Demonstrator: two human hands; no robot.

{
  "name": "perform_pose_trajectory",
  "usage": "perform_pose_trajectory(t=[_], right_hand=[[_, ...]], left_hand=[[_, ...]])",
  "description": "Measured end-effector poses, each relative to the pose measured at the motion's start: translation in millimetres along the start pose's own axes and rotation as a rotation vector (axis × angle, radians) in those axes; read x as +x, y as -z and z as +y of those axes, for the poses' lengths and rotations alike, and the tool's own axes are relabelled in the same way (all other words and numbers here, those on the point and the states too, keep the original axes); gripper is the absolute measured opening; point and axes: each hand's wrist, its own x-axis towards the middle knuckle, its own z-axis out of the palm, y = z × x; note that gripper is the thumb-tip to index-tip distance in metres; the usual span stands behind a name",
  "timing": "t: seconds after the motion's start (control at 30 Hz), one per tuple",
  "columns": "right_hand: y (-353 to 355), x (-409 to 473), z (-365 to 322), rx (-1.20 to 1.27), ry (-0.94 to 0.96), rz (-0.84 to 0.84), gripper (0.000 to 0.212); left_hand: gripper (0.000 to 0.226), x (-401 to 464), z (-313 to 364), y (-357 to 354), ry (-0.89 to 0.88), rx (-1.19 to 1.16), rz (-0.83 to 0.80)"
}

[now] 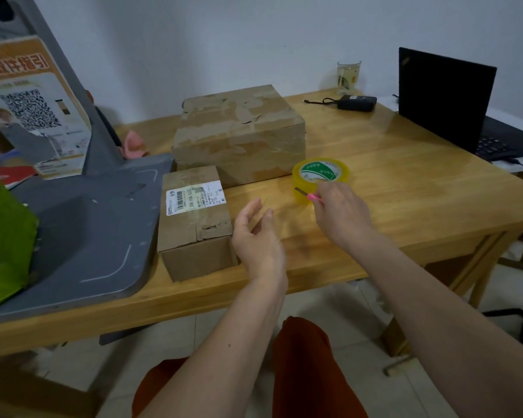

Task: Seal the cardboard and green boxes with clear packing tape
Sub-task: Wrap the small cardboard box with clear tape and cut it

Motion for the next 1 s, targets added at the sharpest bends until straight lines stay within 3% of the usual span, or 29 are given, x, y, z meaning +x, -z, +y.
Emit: perform_pose_trajectory(t=[0.33, 0.5, 0.8, 1.0], right_hand=[[-8.0, 1.5, -5.1, -0.108, 0.012, -0.046, 0.031], [-9.8, 2.9, -13.1, -0.187, -0.008, -0.044, 0.023], [-8.1, 4.2, -15.8, -0.141, -0.005, 0.024, 0.014], [-1.9, 3.7, -10.7, -0.106, 0.001, 0.004, 0.019]], left_hand=[[0.023, -7.6, -5.1, 0.7, -0.076, 0.024, -0.065], [0.022, -11.3, -7.4, -0.8, -0.106, 0.03, -0.094], [0.021, -9.3, -9.8, 2.8, -0.098, 0.069, -0.066], [0.021, -8.1, -9.2, 4.1, -0.082, 0.085, -0.061]])
